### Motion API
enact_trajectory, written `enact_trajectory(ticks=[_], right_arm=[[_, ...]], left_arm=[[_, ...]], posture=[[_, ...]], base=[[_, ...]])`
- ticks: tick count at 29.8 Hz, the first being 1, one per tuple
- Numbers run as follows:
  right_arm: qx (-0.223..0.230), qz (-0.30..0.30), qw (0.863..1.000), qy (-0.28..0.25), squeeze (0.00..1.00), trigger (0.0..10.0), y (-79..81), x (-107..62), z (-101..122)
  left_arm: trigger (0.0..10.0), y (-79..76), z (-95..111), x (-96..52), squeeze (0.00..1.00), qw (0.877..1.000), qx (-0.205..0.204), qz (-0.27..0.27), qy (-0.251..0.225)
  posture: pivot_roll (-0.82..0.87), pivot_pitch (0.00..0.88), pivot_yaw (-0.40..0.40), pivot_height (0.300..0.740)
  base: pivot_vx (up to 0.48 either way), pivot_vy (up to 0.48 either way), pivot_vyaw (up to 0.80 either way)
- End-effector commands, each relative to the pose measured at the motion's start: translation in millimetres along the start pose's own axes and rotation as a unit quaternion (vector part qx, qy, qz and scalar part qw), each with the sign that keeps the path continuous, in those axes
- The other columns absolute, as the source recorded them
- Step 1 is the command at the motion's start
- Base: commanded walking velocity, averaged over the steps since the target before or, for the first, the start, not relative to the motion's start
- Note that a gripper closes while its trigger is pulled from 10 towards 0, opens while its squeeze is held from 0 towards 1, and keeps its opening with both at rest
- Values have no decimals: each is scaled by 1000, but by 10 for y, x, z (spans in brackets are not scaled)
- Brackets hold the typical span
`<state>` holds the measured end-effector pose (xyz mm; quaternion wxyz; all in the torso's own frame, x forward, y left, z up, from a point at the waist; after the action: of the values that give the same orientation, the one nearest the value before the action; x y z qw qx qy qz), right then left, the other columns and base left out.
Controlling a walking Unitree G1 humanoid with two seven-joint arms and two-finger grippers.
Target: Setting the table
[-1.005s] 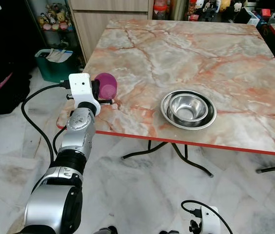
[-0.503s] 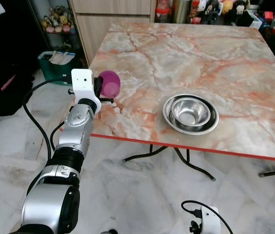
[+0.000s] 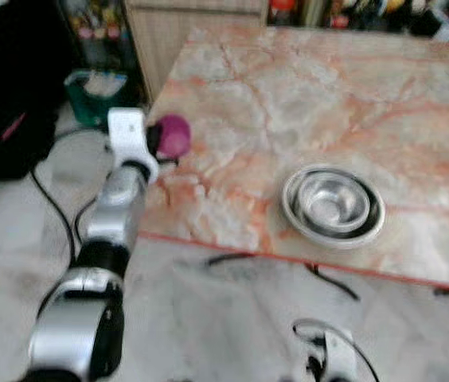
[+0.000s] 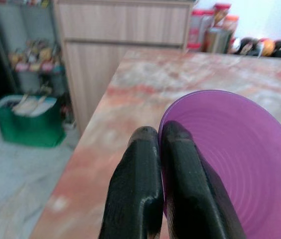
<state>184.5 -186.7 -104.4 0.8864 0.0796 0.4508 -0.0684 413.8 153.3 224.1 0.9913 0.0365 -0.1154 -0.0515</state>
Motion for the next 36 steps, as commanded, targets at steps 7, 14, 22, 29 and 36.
enact_trajectory(ticks=[7,14,22,29,36], right_arm=[[4,-6,1000,17,0,10000,-55,-16,-79],[-6,0,1000,26,0,10000,-52,-16,-93],[-2,3,1000,25,0,10000,-52,-16,-90],[-3,-2,1000,24,0,10000,-66,-17,-84],[-3,-3,1000,28,0,10000,-66,-16,-91]], left_arm=[[10000,-61,32,-23,0,1000,-13,-20,-11],[10000,-84,56,-33,0,999,-27,-33,-17],[10000,-81,54,-43,0,999,-29,-35,-15],[10000,-128,46,-44,0,998,-28,-52,-8],[10000,-255,15,-66,0,995,-30,-99,3]], posture=[[21,157,27,740],[23,156,28,740],[25,160,26,711],[28,159,24,711],[30,160,25,711]], base=[[295,0,-421],[0,0,-221],[0,0,0],[0,0,0],[0,0,0]])
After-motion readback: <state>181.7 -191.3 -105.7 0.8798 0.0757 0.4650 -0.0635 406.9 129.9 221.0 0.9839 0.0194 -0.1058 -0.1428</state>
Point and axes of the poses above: a point about 5 cm out from each wrist's last joint towards the gripper, its own x axis pointing out of the wrist towards the gripper, its own z axis along the axis of the wrist's last joint, y = z × x, the point moved 2 cm from there along x, pointing out of the wrist towards the gripper, and after that the axes turned 7 degrees about x, right-handed, at the moved point
